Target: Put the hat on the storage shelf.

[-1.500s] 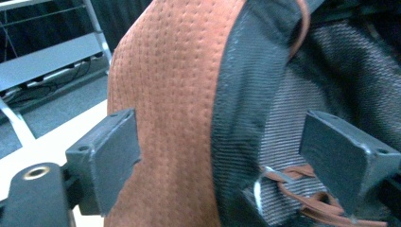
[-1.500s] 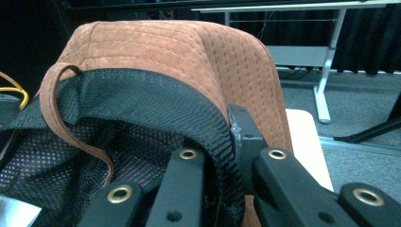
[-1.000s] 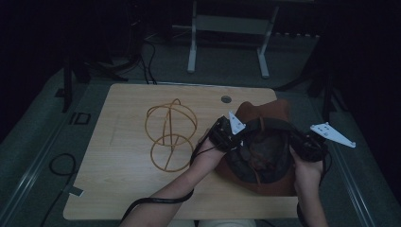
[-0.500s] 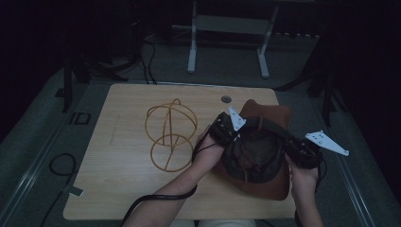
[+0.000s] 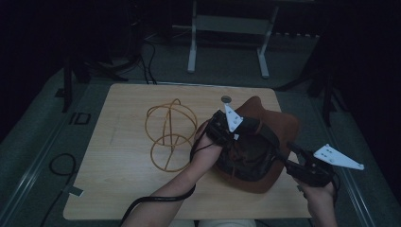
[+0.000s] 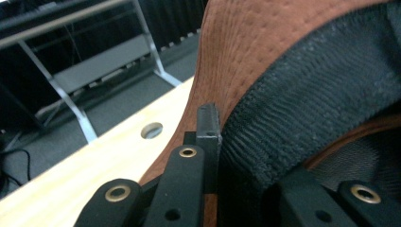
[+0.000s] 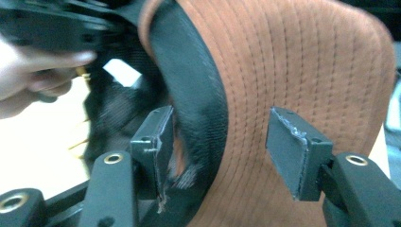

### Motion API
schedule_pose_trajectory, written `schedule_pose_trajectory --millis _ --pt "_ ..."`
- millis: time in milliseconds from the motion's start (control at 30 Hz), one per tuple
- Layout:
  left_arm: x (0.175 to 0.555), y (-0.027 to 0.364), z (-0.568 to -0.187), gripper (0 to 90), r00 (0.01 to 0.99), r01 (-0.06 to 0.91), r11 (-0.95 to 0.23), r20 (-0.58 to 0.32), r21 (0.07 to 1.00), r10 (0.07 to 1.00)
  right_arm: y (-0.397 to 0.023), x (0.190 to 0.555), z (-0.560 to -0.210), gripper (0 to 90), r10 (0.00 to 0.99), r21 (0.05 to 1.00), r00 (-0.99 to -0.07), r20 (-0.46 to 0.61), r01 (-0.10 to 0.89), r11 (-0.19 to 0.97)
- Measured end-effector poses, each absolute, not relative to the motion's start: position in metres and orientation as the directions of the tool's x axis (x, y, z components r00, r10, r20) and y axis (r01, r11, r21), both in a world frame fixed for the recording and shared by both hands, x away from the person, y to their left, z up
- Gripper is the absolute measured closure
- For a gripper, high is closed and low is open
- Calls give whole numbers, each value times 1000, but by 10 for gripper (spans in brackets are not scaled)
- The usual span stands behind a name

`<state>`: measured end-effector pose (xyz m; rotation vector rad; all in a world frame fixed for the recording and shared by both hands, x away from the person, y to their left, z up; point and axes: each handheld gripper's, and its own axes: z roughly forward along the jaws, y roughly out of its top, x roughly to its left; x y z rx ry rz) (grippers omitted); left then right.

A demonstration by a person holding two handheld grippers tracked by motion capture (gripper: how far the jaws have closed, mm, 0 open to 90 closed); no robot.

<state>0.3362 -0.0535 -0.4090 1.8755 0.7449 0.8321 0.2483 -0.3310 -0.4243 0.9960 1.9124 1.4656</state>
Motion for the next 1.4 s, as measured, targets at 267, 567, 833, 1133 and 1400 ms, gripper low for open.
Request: schedule_pose_trajectory --millis 267,567,833,1133,1400 --pt "327 -40 -410 860 646 89 -323 193 942 739 -375 244 -417 486 878 967 -478 -37 205 152" --pt "316 -30 -417 859 704 62 -298 170 953 689 -413 261 -416 485 893 968 -449 -12 219 123" --pt "305 -18 -411 859 802 -39 -211 156 977 576 -397 276 -429 494 847 966 -532 12 225 127" --pt "296 -15 -406 859 850 -82 -184 165 980 500 -366 280 -436 500 764 975 -645 31 188 119" --pt "289 -19 -405 859 888 -104 -145 157 984 431 -333 276 -430 476 649 984 -760 39 143 108"
